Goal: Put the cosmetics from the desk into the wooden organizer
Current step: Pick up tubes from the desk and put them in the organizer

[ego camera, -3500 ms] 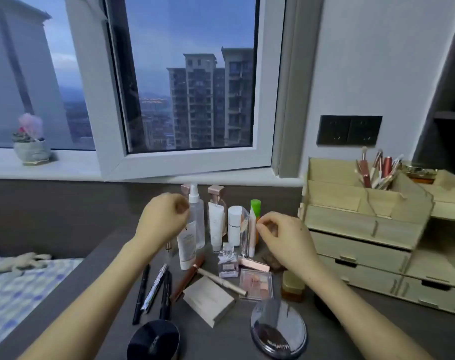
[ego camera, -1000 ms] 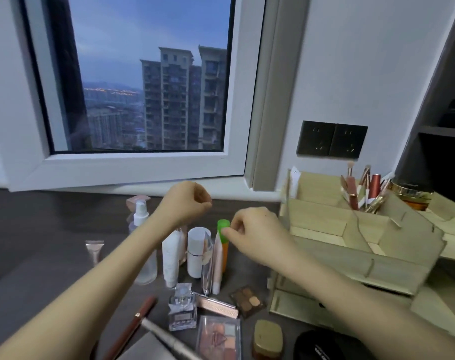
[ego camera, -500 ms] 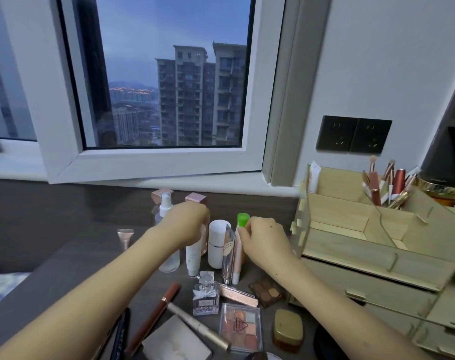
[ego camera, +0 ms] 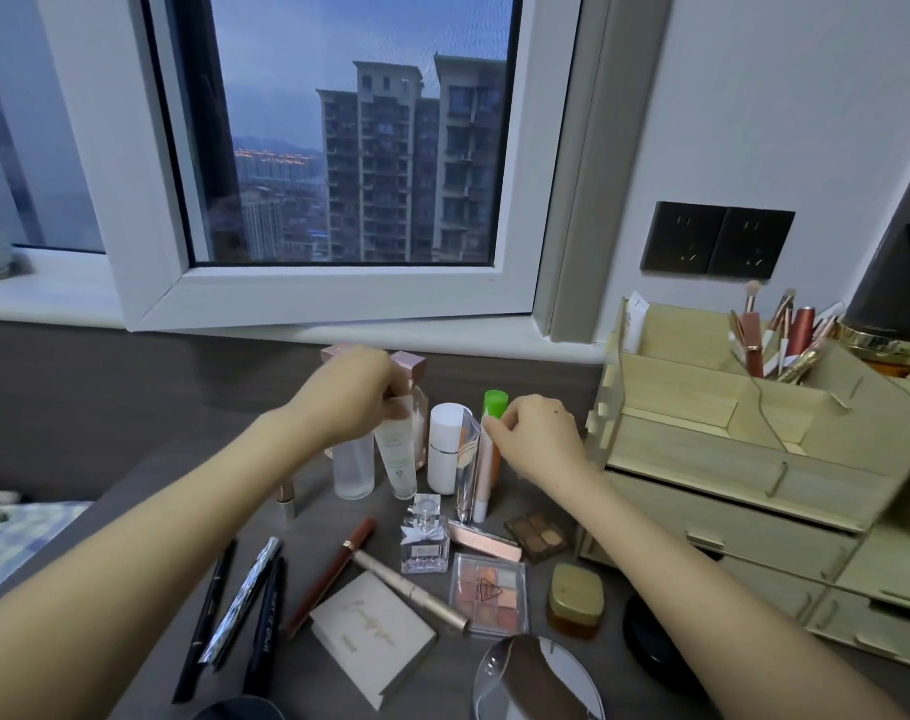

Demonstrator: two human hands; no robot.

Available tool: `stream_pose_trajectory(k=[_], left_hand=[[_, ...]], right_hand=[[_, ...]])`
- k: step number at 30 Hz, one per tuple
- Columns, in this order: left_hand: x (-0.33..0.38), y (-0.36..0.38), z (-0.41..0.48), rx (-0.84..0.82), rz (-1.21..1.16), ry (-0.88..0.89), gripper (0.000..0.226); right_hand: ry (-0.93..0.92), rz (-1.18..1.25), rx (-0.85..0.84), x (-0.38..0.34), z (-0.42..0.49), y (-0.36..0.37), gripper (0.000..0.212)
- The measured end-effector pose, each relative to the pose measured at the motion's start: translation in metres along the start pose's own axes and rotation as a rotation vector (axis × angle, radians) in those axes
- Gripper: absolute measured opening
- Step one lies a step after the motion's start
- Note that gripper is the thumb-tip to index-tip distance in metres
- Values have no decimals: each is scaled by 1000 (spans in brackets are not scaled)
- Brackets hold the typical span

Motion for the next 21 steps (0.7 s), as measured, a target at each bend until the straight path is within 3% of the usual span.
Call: stream_pose_trajectory(k=[5, 10, 15, 21], left_hand=[[2, -43, -10, 140, -35, -37, 17], [9, -88, -17, 331, -136, -48, 20], [23, -120, -15, 508, -366, -74, 18], [60, -116, 14, 579, -587, -72, 14]], right_hand=[[24, -74, 6, 4, 7, 4, 23], [-14, -227, 92, -1, -1, -21, 31], [-193, -186, 380, -25, -33, -120, 26], [-111, -46, 762, 16, -22, -242, 25]])
Point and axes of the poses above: each hand's wrist, its own z-axis towards the middle knuckle, its own y-axis out of the palm, x = y × z, the point moved 7 cm from there along z, towards the middle knuckle, and after that the axes turned 10 degrees about z, right-handed, at the moved point
